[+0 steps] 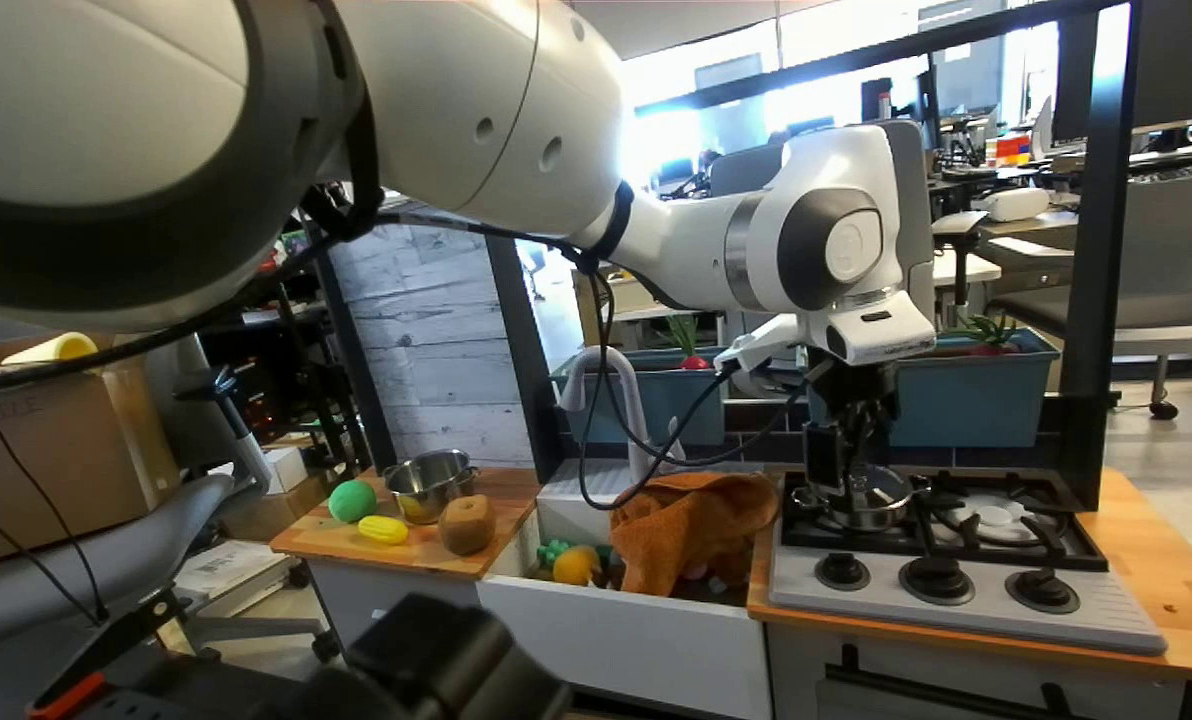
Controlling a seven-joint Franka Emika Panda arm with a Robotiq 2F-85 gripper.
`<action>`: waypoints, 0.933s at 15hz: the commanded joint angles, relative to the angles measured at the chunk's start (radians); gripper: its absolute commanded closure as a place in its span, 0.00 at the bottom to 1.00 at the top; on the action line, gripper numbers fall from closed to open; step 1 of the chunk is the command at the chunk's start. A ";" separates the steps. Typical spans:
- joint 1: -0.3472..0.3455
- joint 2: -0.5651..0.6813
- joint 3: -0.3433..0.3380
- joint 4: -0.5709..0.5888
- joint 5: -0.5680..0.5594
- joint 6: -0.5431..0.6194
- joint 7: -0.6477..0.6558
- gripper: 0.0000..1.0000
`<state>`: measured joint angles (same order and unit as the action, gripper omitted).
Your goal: Remove the silver lid from the silver pot.
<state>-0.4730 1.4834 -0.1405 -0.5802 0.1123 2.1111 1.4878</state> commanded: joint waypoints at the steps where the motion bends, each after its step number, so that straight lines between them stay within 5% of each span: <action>1: 0.004 0.004 -0.005 0.007 0.004 -0.021 0.044 0.00; 14: 0.000 0.005 -0.002 0.007 0.000 -0.016 0.051 0.00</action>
<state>-0.4719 1.4834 -0.1418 -0.5860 0.1108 2.1032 1.5390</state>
